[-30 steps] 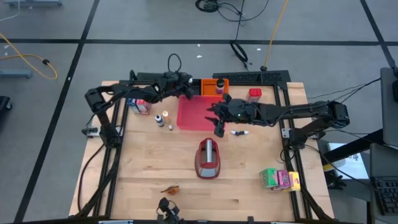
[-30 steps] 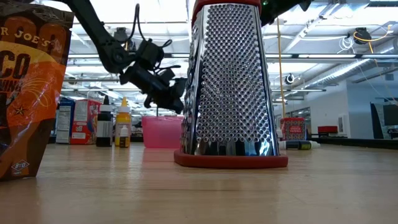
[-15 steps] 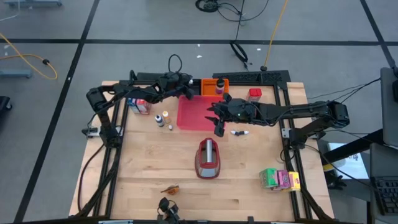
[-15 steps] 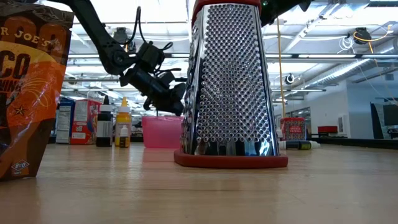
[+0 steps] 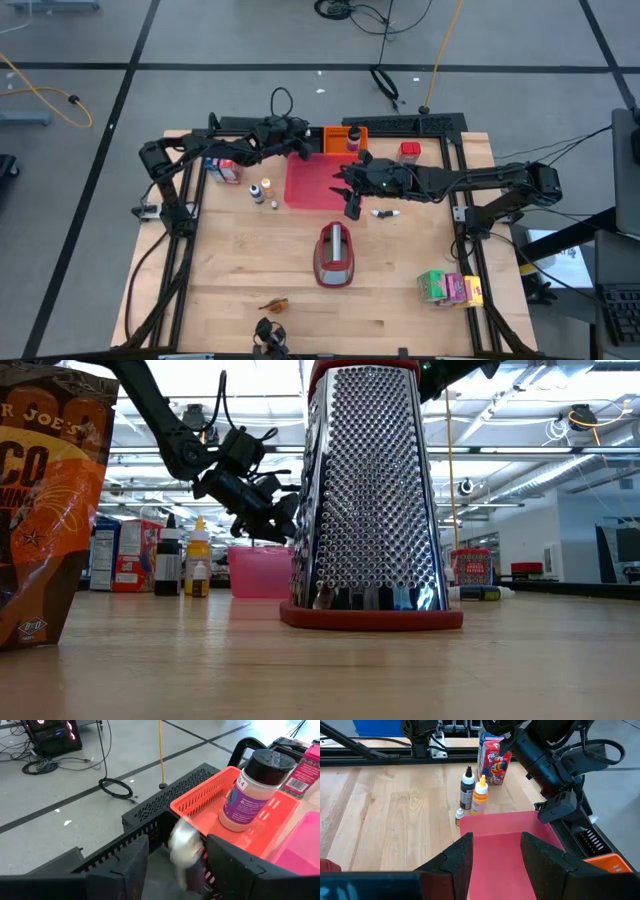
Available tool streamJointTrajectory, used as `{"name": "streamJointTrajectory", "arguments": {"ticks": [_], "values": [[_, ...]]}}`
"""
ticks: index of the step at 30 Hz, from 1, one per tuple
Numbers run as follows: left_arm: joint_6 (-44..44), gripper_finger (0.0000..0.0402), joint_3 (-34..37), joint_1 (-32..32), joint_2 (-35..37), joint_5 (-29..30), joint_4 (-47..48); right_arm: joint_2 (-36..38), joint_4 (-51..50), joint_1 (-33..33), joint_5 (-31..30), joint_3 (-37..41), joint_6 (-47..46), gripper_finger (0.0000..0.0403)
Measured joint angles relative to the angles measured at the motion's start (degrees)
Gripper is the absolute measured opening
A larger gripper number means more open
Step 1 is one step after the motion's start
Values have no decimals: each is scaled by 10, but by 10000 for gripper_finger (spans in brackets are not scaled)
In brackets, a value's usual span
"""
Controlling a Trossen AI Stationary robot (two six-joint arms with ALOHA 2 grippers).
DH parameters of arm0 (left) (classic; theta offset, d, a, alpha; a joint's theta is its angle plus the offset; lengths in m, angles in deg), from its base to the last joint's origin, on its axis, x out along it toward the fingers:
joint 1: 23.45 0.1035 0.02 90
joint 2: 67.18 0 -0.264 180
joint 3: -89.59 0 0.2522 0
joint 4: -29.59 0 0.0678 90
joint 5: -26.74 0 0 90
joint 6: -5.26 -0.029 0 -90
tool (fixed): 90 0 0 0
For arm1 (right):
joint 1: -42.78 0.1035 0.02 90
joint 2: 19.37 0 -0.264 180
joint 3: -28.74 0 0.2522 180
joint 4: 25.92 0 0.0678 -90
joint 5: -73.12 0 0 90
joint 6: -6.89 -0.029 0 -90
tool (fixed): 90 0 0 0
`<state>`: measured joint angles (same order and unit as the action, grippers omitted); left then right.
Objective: Pick & Place Kitchen Items
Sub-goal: Put the small brown food coloring bottle into the black basket, then put the large yellow food coloring bottle into the black basket
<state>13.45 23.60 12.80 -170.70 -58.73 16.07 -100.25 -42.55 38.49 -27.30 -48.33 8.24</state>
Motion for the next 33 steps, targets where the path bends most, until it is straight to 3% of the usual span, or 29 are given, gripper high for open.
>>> {"name": "streamJointTrajectory", "arguments": {"ticks": [11, 16, 24, 33], "values": [[-9, 223, 0, -2, 2, -2, 1, 0, 0, 0, 0, 0, 1, 155], [-23, 223, 1, -5, 43, -34, 24, 0, -6, 0, 0, 0, 3, 155], [-74, 223, 0, -45, 167, -71, 264, 0, -7, -1, 0, 0, 4, 155], [-66, 223, 0, -125, 254, -15, 465, 0, -7, -1, 0, 0, 4, 155]]}}
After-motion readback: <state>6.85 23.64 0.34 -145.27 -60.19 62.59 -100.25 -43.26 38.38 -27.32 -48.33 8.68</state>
